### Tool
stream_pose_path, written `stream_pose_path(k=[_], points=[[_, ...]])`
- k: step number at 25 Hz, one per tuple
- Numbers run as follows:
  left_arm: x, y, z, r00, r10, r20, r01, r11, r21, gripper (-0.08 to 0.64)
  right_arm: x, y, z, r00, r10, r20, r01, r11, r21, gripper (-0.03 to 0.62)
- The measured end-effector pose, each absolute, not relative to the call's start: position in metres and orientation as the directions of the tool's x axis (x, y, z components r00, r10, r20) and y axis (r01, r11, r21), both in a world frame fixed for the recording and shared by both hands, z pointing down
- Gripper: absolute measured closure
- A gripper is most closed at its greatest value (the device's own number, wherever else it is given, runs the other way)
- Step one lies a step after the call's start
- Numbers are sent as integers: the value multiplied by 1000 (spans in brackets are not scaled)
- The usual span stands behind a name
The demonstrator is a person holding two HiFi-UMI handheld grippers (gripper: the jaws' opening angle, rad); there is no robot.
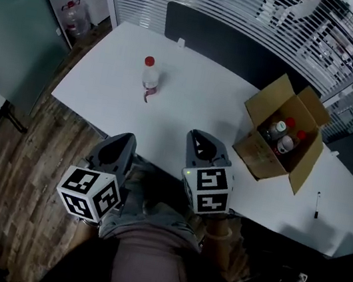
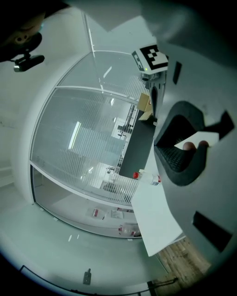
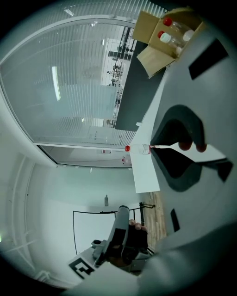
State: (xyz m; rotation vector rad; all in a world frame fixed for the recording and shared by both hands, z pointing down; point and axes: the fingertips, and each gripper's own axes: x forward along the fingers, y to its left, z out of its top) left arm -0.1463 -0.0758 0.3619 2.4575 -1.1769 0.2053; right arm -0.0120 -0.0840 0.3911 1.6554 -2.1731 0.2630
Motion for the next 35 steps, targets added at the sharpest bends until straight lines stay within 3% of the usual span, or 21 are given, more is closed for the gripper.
stream_pose_path(k=[15,35], points=[[-118,-48,358,667,-691,280,-745,-602,287,552,16,-46,389,-201,-900,388,-964,252,86,557],[1,-27,359,851,-433,296,-510,-816,273,552,129,17,390,99,-923,373,-994,-79,70,557]])
